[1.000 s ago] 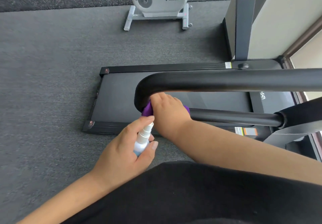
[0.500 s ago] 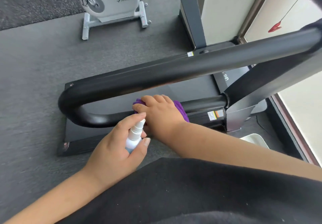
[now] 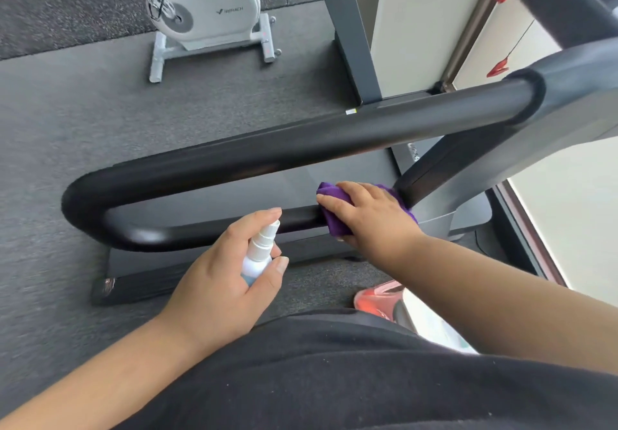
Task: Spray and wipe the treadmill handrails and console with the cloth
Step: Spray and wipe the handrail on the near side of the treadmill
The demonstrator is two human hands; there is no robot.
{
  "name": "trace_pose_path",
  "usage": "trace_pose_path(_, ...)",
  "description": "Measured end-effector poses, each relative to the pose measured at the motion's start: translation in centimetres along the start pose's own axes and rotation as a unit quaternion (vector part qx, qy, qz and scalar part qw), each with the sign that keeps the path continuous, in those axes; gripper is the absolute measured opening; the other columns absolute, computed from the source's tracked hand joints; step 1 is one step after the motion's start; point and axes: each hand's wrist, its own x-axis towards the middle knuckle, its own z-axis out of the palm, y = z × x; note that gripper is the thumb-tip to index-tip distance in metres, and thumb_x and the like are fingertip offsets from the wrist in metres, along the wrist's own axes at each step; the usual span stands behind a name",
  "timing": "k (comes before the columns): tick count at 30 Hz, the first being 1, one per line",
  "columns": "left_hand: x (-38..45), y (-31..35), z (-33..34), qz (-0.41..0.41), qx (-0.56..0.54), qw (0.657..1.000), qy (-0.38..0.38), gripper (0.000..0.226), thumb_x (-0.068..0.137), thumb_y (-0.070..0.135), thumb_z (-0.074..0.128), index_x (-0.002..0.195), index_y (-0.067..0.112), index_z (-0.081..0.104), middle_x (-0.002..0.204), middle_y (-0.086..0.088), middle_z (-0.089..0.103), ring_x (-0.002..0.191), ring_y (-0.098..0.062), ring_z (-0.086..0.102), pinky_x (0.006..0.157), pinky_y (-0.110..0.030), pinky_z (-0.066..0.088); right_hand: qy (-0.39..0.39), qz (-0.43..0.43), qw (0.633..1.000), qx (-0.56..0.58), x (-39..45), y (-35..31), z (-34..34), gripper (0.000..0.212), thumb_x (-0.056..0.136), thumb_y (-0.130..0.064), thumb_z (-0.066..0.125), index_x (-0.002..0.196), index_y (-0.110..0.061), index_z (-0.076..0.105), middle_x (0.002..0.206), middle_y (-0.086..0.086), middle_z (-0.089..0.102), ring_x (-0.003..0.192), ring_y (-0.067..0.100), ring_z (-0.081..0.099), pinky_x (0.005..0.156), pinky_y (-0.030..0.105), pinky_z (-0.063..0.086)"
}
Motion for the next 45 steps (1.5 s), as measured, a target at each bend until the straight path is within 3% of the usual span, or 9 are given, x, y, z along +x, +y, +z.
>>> trace_pose_path(4, -0.5, 0.8, 0.1, -0.021, 0.005, 1.0, 0.022, 0.052, 0.084, 0.044, 0.055, 0.129, 0.061, 0.033, 0.101, 0.023, 0.06, 0.09, 0.001, 0.061, 0.081, -0.003, 0.038, 0.032, -0.111, 0.988, 0.102, 1.5, -5.4, -0.8, 0.077, 0.09, -0.025, 0.065, 0.152, -0.04, 0.023, 0.16, 0.006, 0.022, 0.136, 0.034, 0.033, 0.109, 0.049, 0.032)
trace_pose_path(7, -0.6, 1.5, 0.3, -0.024, 0.013, 0.999, 0.03, 0.051, 0.082, 0.04, 0.057, 0.129, 0.046, 0.037, 0.095, 0.023, 0.062, 0.092, 0.006, 0.061, 0.082, -0.001, 0.039, 0.018, -0.157, 0.966, 0.202, 4.3, -10.7, -1.4, 0.072, 0.089, -0.039, 0.057, 0.151, -0.039, 0.021, 0.16, 0.008, 0.02, 0.139, 0.036, 0.029, 0.113, 0.049, 0.029)
trace_pose_path(10, -0.9, 1.9, 0.5, -0.025, 0.017, 0.999, 0.035, 0.051, 0.081, 0.038, 0.058, 0.128, 0.043, 0.04, 0.093, 0.026, 0.061, 0.091, 0.008, 0.061, 0.082, -0.003, 0.041, -0.026, -0.161, 0.98, 0.118, 6.3, -11.5, -0.8, 0.073, 0.088, -0.049, 0.055, 0.151, -0.036, 0.02, 0.16, 0.011, 0.016, 0.142, 0.036, 0.023, 0.118, 0.051, 0.02)
trace_pose_path(13, -1.8, 2.3, 0.5, -0.042, 0.025, 0.998, 0.043, 0.052, 0.081, 0.04, 0.057, 0.128, 0.047, 0.036, 0.091, 0.024, 0.062, 0.088, 0.003, 0.062, 0.082, -0.004, 0.041, -0.01, -0.148, 0.989, 0.024, 6.1, -9.7, 0.9, 0.08, 0.086, -0.05, 0.064, 0.151, -0.034, 0.02, 0.145, 0.007, 0.034, 0.124, 0.031, 0.044, 0.107, 0.044, 0.036)
trace_pose_path(28, -4.2, 2.5, 0.7, -0.06, 0.041, 0.995, 0.068, 0.057, 0.085, 0.044, 0.054, 0.132, 0.064, 0.03, 0.098, 0.021, 0.061, 0.09, -0.002, 0.061, 0.079, -0.003, 0.038, -0.096, 0.031, 0.993, 0.059, 2.1, 2.8, -1.9, 0.094, 0.07, -0.056, 0.079, 0.147, -0.039, 0.029, 0.135, -0.004, 0.051, 0.122, 0.025, 0.05, 0.096, 0.04, 0.047)
trace_pose_path(33, -5.2, 2.0, 0.6, -0.064, 0.045, 0.994, 0.07, 0.058, 0.085, 0.044, 0.054, 0.132, 0.065, 0.028, 0.101, 0.023, 0.06, 0.094, 0.0, 0.06, 0.081, -0.001, 0.035, -0.084, 0.036, 0.995, -0.044, 1.5, 1.8, -1.8, 0.107, 0.071, -0.07, 0.071, 0.153, -0.038, 0.011, 0.157, 0.007, 0.02, 0.135, 0.036, 0.035, 0.109, 0.05, 0.036)
trace_pose_path(36, -6.0, 1.3, 0.1, -0.065, 0.042, 0.994, 0.071, 0.055, 0.086, 0.046, 0.053, 0.132, 0.065, 0.028, 0.099, 0.021, 0.061, 0.092, -0.003, 0.061, 0.081, -0.004, 0.037, -0.05, 0.018, 0.995, -0.089, 0.1, 0.8, -0.5, 0.121, 0.067, -0.073, 0.072, 0.155, -0.031, 0.001, 0.153, 0.009, 0.028, 0.131, 0.034, 0.04, 0.111, 0.05, 0.036)
trace_pose_path(40, -7.1, 0.1, -0.6, -0.071, 0.037, 0.994, 0.078, 0.054, 0.087, 0.048, 0.053, 0.131, 0.065, 0.028, 0.098, 0.021, 0.062, 0.09, -0.005, 0.062, 0.079, -0.007, 0.041, -0.028, 0.005, 0.996, -0.087, 1.6, 0.0, -0.5, 0.099, 0.072, -0.062, 0.074, 0.149, -0.03, 0.021, 0.134, 0.007, 0.051, 0.115, 0.033, 0.054, 0.095, 0.046, 0.048)
trace_pose_path(45, -8.4, -1.5, -1.7, -0.075, 0.028, 0.994, 0.078, 0.056, 0.087, 0.047, 0.053, 0.132, 0.065, 0.027, 0.098, 0.022, 0.061, 0.092, -0.005, 0.061, 0.08, -0.007, 0.04, -0.017, -0.042, 0.998, -0.052, 4.3, -3.9, 0.1, 0.088, 0.072, -0.058, 0.075, 0.144, -0.033, 0.031, 0.124, 0.004, 0.057, 0.105, 0.032, 0.059, 0.083, 0.042, 0.051)
